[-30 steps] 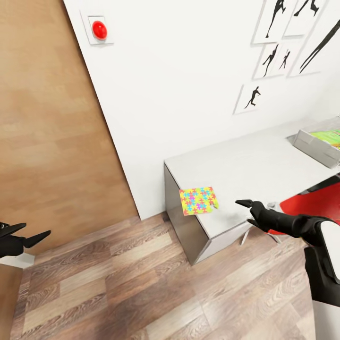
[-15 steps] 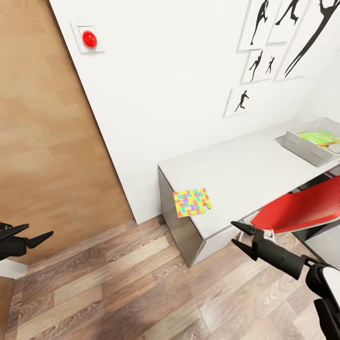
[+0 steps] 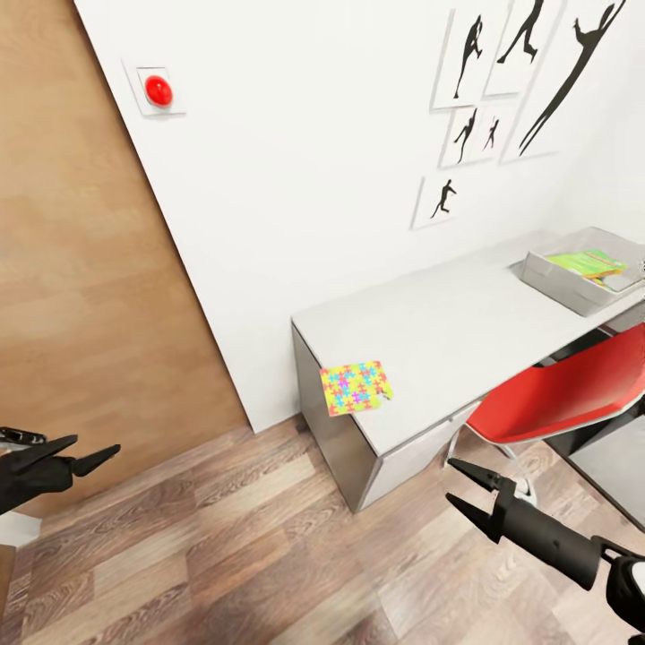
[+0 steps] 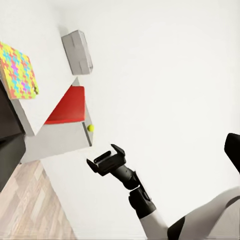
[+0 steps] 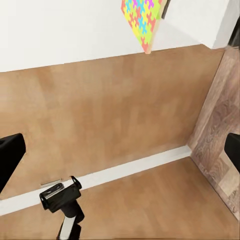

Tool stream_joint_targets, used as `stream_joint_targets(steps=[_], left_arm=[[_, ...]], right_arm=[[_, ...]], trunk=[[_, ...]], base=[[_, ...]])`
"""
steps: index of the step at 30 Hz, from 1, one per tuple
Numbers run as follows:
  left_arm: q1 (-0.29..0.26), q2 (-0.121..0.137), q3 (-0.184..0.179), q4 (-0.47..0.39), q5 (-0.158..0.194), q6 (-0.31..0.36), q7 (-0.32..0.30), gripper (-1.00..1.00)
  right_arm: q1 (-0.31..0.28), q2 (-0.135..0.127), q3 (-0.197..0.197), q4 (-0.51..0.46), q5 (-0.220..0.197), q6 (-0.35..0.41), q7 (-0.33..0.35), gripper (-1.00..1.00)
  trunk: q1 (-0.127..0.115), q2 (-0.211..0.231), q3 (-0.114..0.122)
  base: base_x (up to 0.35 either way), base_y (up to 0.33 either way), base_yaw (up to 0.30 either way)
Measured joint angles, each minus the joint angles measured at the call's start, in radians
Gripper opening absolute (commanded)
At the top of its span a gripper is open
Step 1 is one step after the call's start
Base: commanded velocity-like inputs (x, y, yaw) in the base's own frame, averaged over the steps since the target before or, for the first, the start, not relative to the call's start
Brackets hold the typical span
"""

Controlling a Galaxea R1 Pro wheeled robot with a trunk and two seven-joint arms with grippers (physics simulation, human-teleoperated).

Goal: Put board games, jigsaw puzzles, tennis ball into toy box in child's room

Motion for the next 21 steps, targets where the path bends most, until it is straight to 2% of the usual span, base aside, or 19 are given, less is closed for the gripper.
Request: stream_joint_targets(steps=[3, 4, 6, 7, 8, 9, 11, 15, 21], left_arm=[[0.009, -0.029, 0.0, 0.0, -0.039, -0.003, 0.001, 1.0], [0.015, -0.05, -0.001, 0.0, -0.072, -0.003, 0.001, 1.0], [0.019, -0.067, -0.001, 0.0, -0.111, -0.004, 0.002, 1.0], [0.022, -0.079, -0.001, 0.0, -0.153, -0.005, 0.002, 1.0], [0.023, -0.084, -0.001, 0.0, -0.175, -0.005, 0.002, 1.0], [0.024, -0.091, -0.001, 0.001, -0.212, -0.006, 0.003, 1.0], [0.025, -0.103, -0.001, 0.003, -0.256, -0.007, 0.001, 1.0], [0.026, -0.119, 0.003, 0.004, -0.291, -0.005, -0.001, 1.0], [0.026, -0.126, 0.007, 0.005, -0.307, -0.003, -0.001, 1.0]], right_arm=[[0.028, -0.009, 0.0, 0.0, -0.003, 0.0, 0.039, 1.0], [0.047, -0.015, -0.001, 0.0, -0.004, 0.0, 0.059, 1.0], [0.066, -0.02, -0.002, 0.0, -0.006, 0.0, 0.075, 1.0], [0.083, -0.023, -0.002, 0.0, -0.006, 0.002, 0.085, 1.0], [0.091, -0.024, -0.002, 0.0, -0.006, 0.002, 0.089, 1.0], [0.102, -0.024, -0.001, 0.0, -0.006, 0.002, 0.095, 1.0], [0.113, -0.025, 0.001, 0.0, -0.006, 0.002, 0.101, 1.0], [0.121, -0.025, 0.001, 0.0, -0.006, 0.002, 0.104, 1.0], [0.124, -0.021, 0.003, 0.0, 0.011, 0.002, 0.103, 1.0]], trunk=[[0.0, 0.0, 0.005], [0.0, 0.0, 0.006], [0.0, 0.0, 0.009], [0.0, 0.0, 0.011], [0.0, 0.0, 0.013], [0.0, 0.0, 0.014], [0.0, 0.0, 0.017], [0.0, 0.0, 0.024], [0.0, 0.0, 0.034]], base=[[0.0, 0.0, -0.025], [0.0, 0.0, -0.013], [0.0, 0.0, -0.009], [0.0, 0.0, -0.005], [0.0, 0.0, -0.003], [0.0, 0.0, -0.003], [0.0, 0.0, -0.002], [0.0, 0.0, 0.0], [0.0, 0.0, 0.0]])
